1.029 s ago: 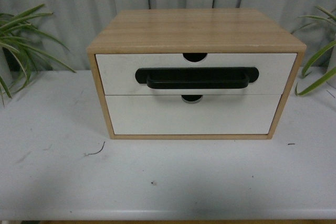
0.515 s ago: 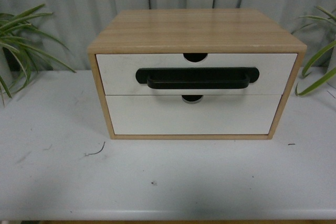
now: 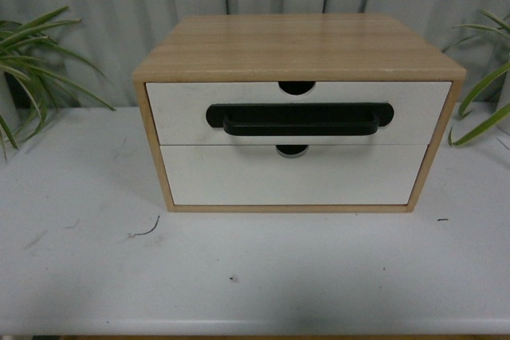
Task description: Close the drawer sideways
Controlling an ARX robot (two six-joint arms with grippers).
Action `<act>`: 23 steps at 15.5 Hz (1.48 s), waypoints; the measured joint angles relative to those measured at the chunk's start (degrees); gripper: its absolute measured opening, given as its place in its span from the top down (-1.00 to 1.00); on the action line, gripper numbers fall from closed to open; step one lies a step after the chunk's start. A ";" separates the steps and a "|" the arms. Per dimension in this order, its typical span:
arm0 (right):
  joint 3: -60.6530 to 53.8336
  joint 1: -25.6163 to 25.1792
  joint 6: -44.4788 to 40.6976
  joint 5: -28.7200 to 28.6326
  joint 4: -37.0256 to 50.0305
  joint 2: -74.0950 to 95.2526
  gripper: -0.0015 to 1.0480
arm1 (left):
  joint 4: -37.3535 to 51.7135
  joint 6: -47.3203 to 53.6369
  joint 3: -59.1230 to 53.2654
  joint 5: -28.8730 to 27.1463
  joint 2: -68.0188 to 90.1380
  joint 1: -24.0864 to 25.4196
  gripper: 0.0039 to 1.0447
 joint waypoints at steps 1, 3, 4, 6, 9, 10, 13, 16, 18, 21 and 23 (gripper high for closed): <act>0.00 0.00 0.00 0.00 -0.04 -0.11 0.96 | 0.00 -0.02 0.00 -0.04 0.00 0.00 0.97; 0.00 0.00 0.00 0.00 -0.07 -0.11 0.96 | 0.00 -0.02 0.00 -0.02 0.00 0.00 0.97; 0.00 0.00 0.00 0.00 -0.07 -0.11 0.96 | -0.02 0.00 0.00 -0.02 0.00 0.00 0.97; 0.00 0.00 0.00 0.00 -0.07 -0.11 0.96 | 0.00 -0.02 0.00 -0.02 0.00 0.00 0.97; 0.00 0.00 -0.02 0.00 -0.07 -0.11 0.95 | -0.02 -0.09 0.00 -0.04 0.00 0.00 0.76; 0.00 0.00 0.00 0.00 -0.07 -0.11 0.72 | -0.02 -0.09 0.00 -0.04 0.00 0.00 0.52; 0.00 0.00 0.00 0.00 -0.07 -0.11 0.03 | -0.02 -0.09 0.00 -0.02 0.00 0.00 -0.18; 0.00 0.00 0.00 0.00 -0.07 -0.11 -0.70 | -0.02 -0.09 0.00 -0.02 0.00 0.00 -0.90; 0.00 0.00 0.04 0.00 -0.07 -0.11 -0.86 | 0.00 -0.07 0.00 -0.04 0.00 0.00 -0.87; 0.00 0.00 0.04 0.00 -0.07 -0.11 -0.88 | 0.00 -0.07 0.00 -0.02 0.00 0.00 -0.88; 0.00 0.00 0.04 0.00 -0.07 -0.11 -0.88 | 0.00 -0.07 0.00 -0.04 0.00 0.00 -0.88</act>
